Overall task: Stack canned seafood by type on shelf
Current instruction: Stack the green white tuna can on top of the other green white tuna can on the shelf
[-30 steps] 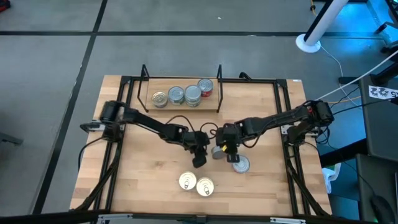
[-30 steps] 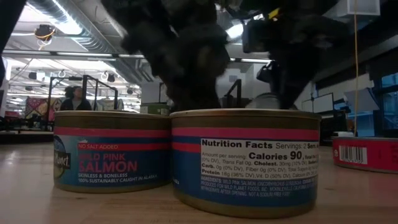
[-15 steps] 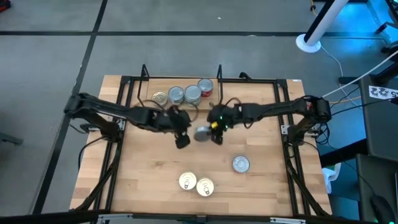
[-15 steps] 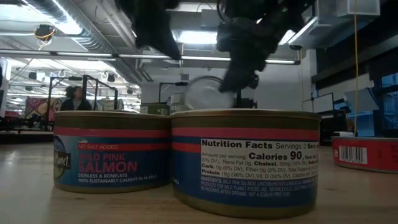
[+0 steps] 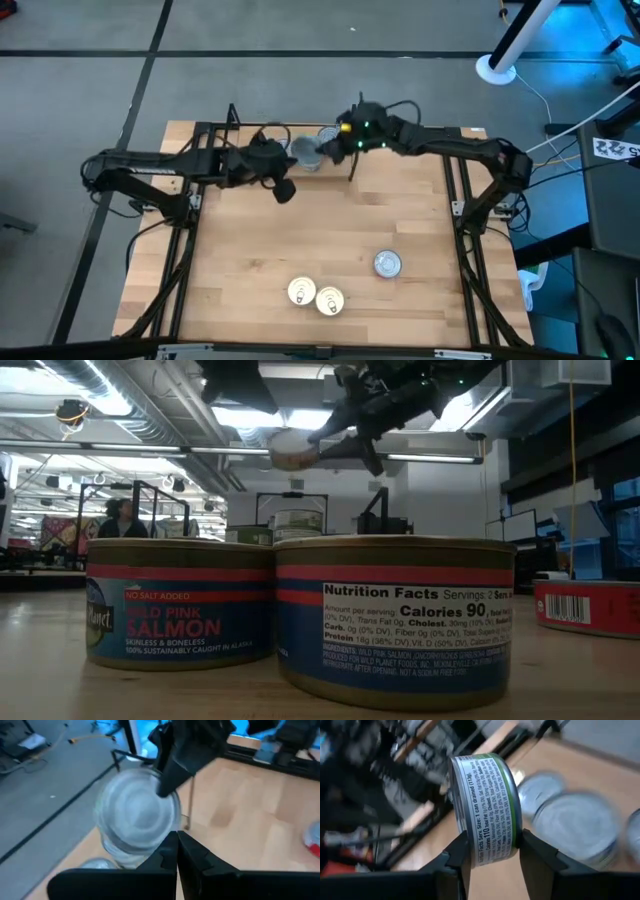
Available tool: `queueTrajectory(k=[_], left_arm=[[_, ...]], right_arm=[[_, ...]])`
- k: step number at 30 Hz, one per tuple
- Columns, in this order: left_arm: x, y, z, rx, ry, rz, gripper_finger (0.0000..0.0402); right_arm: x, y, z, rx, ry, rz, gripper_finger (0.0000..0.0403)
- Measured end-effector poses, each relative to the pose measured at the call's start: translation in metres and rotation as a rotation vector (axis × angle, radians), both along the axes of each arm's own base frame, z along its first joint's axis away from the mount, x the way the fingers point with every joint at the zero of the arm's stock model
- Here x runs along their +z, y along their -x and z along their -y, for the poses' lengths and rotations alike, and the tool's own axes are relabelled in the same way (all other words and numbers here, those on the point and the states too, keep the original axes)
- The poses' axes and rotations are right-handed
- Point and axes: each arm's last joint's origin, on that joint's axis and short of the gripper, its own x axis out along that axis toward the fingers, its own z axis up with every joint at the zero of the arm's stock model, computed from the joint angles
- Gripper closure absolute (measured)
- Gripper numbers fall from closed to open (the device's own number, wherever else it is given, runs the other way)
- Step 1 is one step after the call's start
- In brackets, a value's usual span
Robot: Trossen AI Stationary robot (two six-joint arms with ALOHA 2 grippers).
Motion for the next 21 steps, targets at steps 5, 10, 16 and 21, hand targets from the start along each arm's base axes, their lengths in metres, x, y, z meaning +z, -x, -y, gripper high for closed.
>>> queueTrajectory(k=[5,10,16,21], left_arm=[[-0.002,-0.007,-0.018,0.032,-0.051,0.003,0.0402],[-0.003,-0.013,-0.036,0.073,-0.088,0.017,0.0401],[-0.011,-0.019,-0.054,0.123,-0.091,0.006,0.0401],[-0.023,-0.031,-0.067,0.129,-0.073,0.001,0.0401]], right_arm=[[0.009,0.007,0.021,-0.094,-0.062,0.027,0.0274],[-0.003,0.009,0.033,-0.153,-0.164,-0.024,0.0274],[-0.017,0.000,0.037,-0.168,-0.193,-0.038,0.0274],[-0.021,-0.004,0.040,-0.179,-0.185,-0.036,0.0274]])
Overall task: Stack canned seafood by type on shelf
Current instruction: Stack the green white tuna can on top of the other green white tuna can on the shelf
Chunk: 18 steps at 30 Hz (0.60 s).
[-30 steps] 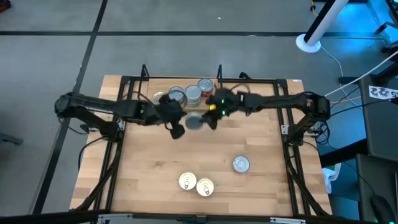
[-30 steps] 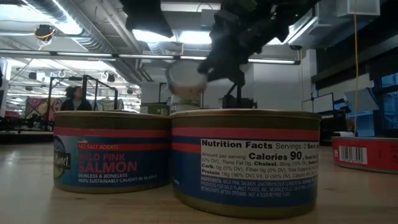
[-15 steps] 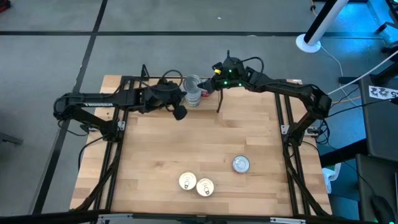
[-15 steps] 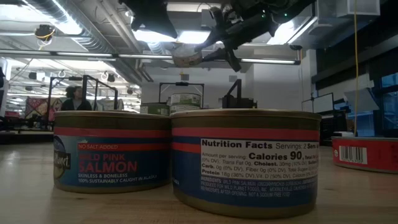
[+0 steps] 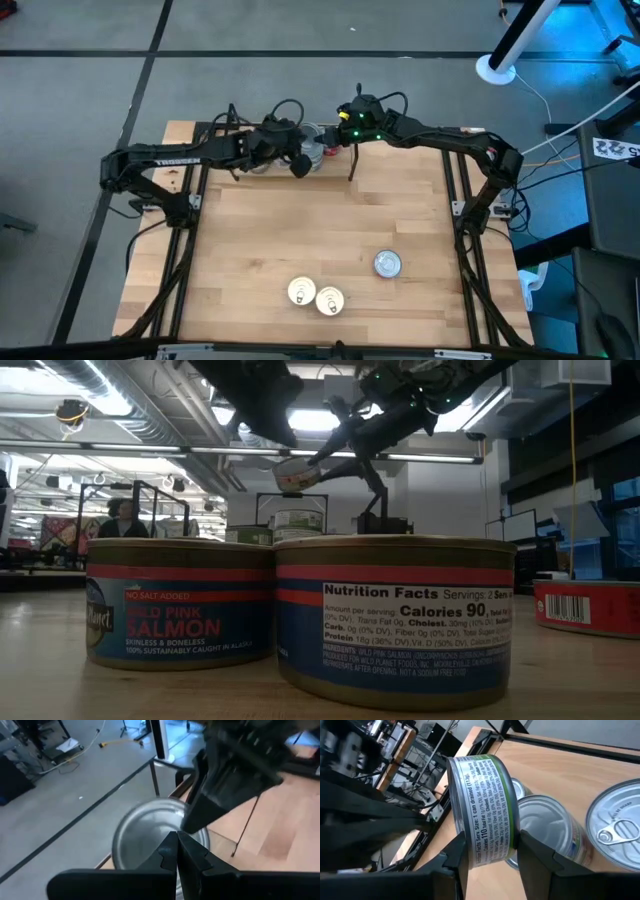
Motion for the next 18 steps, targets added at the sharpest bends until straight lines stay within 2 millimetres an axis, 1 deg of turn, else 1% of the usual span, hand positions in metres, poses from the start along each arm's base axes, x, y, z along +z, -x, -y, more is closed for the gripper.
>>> queueTrajectory(k=[6,8,14,18], left_arm=[[-0.019,-0.012,-0.010,0.008,0.017,-0.055,0.0401],[-0.023,-0.014,-0.010,0.003,0.014,-0.069,0.0401],[-0.020,-0.015,-0.010,-0.009,-0.007,-0.058,0.0401],[-0.010,-0.015,-0.010,-0.014,-0.025,-0.032,0.0401]], right_arm=[[-0.001,0.000,0.000,-0.004,0.002,-0.007,0.0274],[-0.001,0.000,0.000,-0.001,0.000,-0.010,0.0274],[0.000,0.000,-0.001,0.022,-0.018,-0.008,0.0274],[0.008,-0.002,-0.001,0.049,-0.041,-0.001,0.0274]])
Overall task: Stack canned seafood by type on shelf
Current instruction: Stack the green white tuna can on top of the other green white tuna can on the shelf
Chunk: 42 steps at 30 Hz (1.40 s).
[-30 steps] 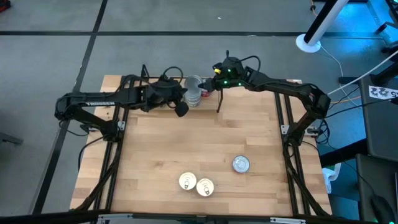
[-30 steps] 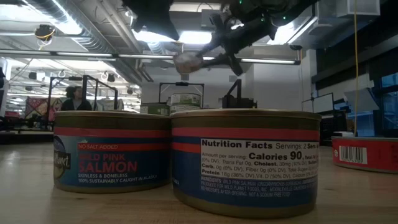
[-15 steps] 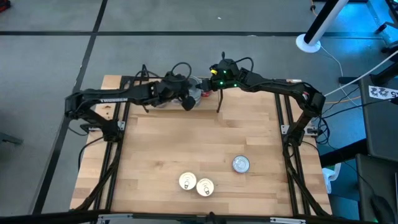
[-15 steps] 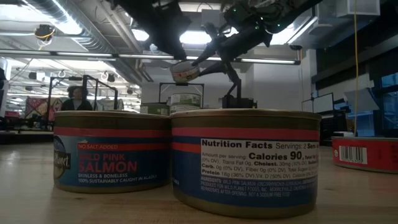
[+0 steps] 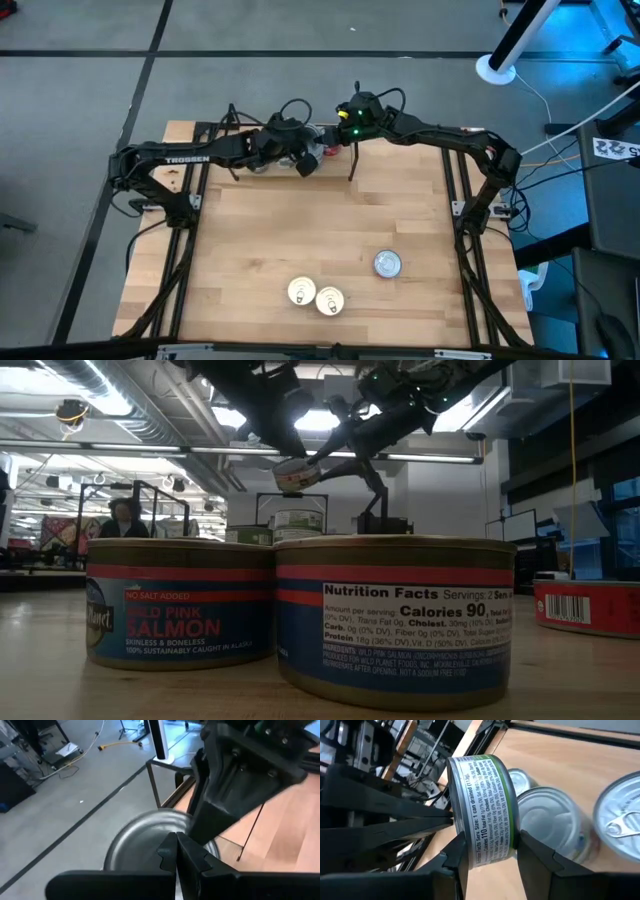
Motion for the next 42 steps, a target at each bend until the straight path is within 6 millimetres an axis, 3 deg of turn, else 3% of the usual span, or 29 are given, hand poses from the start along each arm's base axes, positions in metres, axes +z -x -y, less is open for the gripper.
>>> queueTrajectory(k=[5,16,34,42], left_arm=[[0.005,-0.001,0.000,-0.003,-0.004,0.008,0.0401],[0.008,-0.002,0.001,-0.038,-0.049,-0.032,0.0401],[0.000,0.000,-0.005,-0.032,-0.021,-0.092,0.0401],[-0.005,-0.001,-0.010,-0.056,0.010,-0.101,0.0401]], right_arm=[[0.013,0.001,-0.001,0.020,-0.028,-0.043,0.0274],[0.011,0.007,-0.003,-0.017,-0.068,-0.159,0.0274],[0.010,0.009,-0.002,-0.177,-0.174,-0.179,0.0274],[0.010,0.002,-0.014,-0.219,-0.172,-0.189,0.0274]])
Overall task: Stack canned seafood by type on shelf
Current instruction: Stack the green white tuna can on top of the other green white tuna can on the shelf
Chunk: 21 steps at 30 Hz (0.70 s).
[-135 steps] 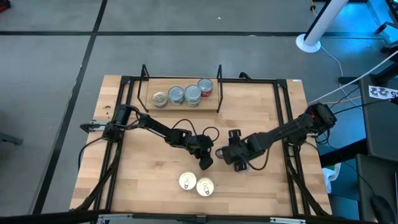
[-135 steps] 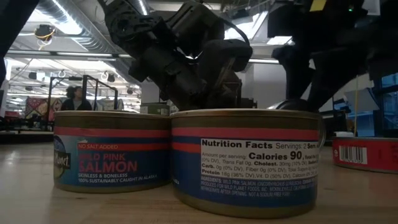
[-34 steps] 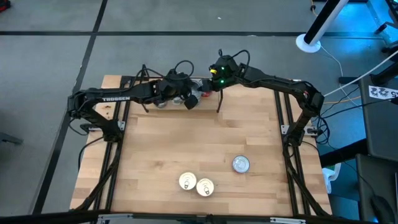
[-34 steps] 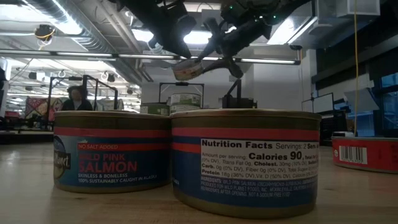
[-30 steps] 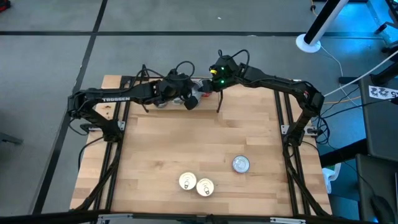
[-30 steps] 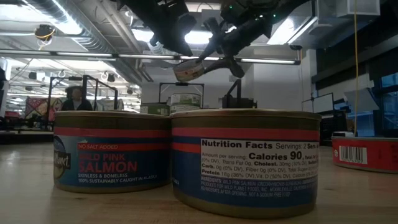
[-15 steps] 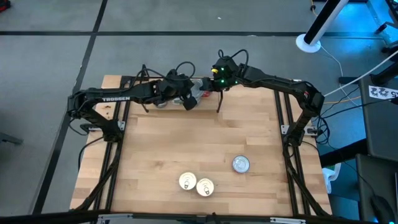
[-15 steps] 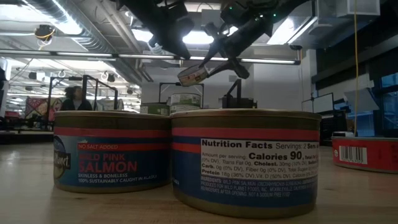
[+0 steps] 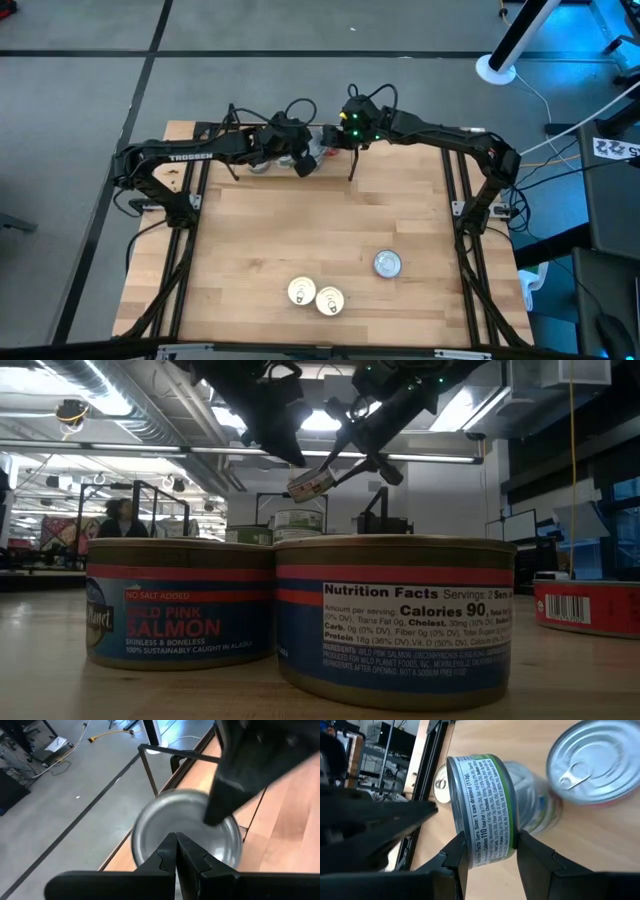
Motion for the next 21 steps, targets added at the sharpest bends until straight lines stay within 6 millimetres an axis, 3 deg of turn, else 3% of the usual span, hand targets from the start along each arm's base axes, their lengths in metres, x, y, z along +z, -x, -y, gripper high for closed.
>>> queueTrajectory(k=[12,21], left_arm=[[-0.002,-0.001,0.000,-0.015,0.007,-0.006,0.0401],[-0.024,-0.013,-0.004,-0.034,0.008,-0.088,0.0401]], right_arm=[[-0.006,-0.005,-0.003,-0.080,-0.040,-0.015,0.0274],[-0.008,-0.006,-0.008,-0.097,-0.049,-0.040,0.0274]])
